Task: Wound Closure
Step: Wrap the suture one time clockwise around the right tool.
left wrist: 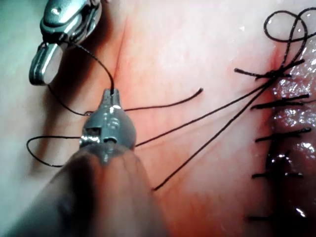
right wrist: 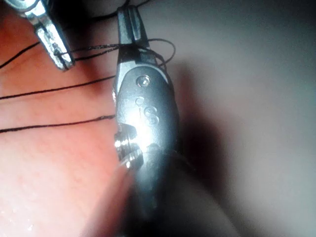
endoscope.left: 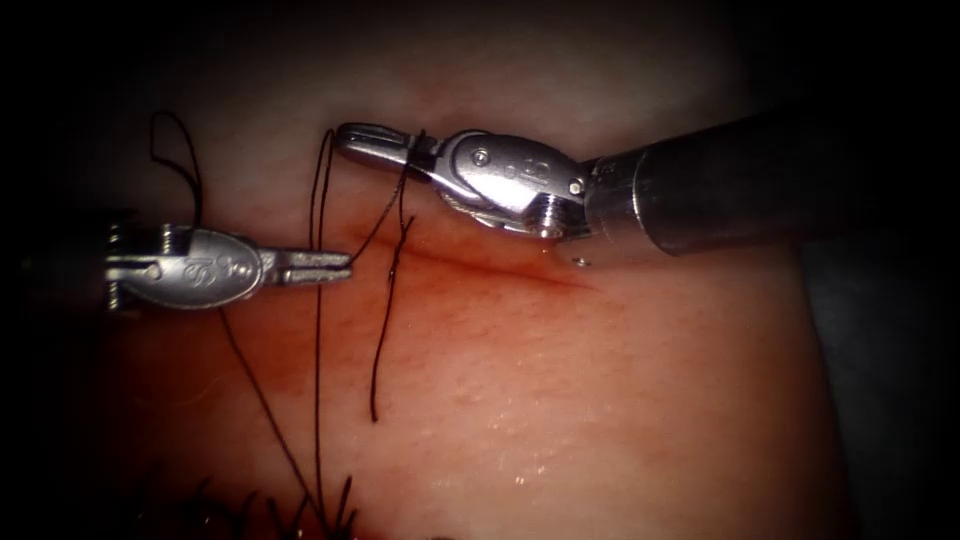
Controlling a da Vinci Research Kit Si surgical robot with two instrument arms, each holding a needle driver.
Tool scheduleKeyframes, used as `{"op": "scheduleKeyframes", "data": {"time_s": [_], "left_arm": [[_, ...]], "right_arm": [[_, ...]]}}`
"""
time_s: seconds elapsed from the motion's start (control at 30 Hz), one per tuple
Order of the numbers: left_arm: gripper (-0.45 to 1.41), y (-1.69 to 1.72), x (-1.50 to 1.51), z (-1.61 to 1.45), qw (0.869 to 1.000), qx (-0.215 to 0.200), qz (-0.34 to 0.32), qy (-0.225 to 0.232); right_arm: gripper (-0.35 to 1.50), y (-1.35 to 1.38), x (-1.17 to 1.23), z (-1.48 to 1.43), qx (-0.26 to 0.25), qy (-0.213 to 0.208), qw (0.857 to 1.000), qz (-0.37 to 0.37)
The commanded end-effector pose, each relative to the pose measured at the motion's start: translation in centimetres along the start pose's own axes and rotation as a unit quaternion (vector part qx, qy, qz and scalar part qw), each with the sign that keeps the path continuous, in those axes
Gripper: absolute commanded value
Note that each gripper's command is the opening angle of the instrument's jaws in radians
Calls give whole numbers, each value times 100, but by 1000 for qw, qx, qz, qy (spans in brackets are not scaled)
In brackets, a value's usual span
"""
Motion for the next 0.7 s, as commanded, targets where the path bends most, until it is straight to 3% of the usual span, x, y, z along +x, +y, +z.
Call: {"op": "scheduleKeyframes", "data": {"time_s": [0.03, 0.3, 0.47, 0.7], "left_arm": [[-45, -3, -6, 10, 1000, 0, 1, 2], [-45, -16, -32, 29, 1000, -4, -5, 9], [-45, -16, -39, 34, 1000, -12, -4, 8], [-45, -19, -45, 33, 1000, -18, -5, 11]], "right_arm": [[-35, -5, -8, 7, 8, 6, 1000, 13], [-35, -15, -16, 13, 100, 24, 992, 73], [-35, -23, -19, 15, 187, 17, 977, 99], [-35, -33, -13, 14, 255, 12, 961, 109]]}}
